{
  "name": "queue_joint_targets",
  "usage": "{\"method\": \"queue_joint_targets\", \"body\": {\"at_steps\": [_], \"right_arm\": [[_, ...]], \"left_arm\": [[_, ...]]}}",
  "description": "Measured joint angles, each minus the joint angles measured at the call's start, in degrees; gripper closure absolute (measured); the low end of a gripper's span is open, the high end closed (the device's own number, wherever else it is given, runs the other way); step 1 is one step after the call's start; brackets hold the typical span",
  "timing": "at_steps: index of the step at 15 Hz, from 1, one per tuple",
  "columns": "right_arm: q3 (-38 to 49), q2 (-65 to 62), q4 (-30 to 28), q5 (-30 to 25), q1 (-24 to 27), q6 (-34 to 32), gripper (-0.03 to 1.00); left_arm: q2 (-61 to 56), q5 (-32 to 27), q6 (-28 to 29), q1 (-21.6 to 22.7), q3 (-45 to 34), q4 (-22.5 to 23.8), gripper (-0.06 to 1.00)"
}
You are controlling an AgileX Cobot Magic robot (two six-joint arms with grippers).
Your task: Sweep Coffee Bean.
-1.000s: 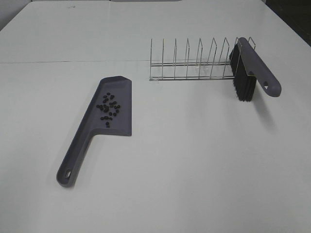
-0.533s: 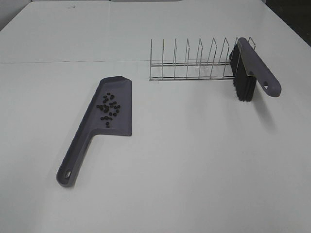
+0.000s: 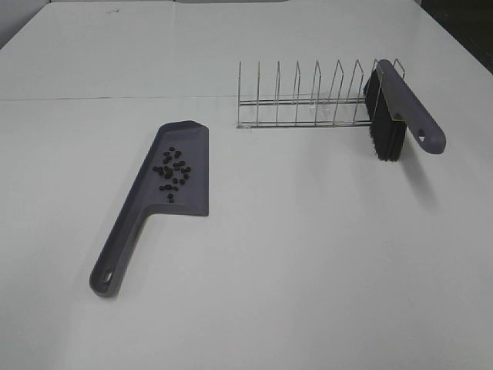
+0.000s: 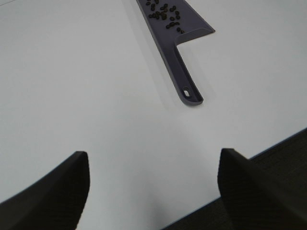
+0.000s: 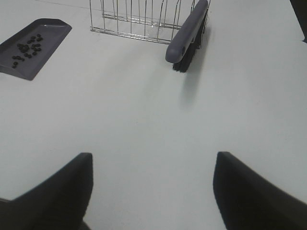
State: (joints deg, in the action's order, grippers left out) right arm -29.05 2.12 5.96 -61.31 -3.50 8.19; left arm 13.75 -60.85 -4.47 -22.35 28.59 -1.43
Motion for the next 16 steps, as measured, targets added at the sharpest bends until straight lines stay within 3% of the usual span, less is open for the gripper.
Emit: {"method": "queue_joint_targets", "body": {"at_steps": [4,14,16], "right_arm": [[0.0,0.0,0.0,0.0,0.0,0.0,0.31],[0.0,0.0,0.0,0.0,0.0,0.0,0.31],[0.0,0.0,0.0,0.0,0.0,0.0,0.31]], "left_arm": [[0.0,0.0,-3.3,0.0,0.0,-4.1,0.26],[-0.3,0.0,-3.8,0.0,0.0,-4.3,0.26],[-1.7,0.0,-3.8,2.0,0.0,-4.4,0.26]]}}
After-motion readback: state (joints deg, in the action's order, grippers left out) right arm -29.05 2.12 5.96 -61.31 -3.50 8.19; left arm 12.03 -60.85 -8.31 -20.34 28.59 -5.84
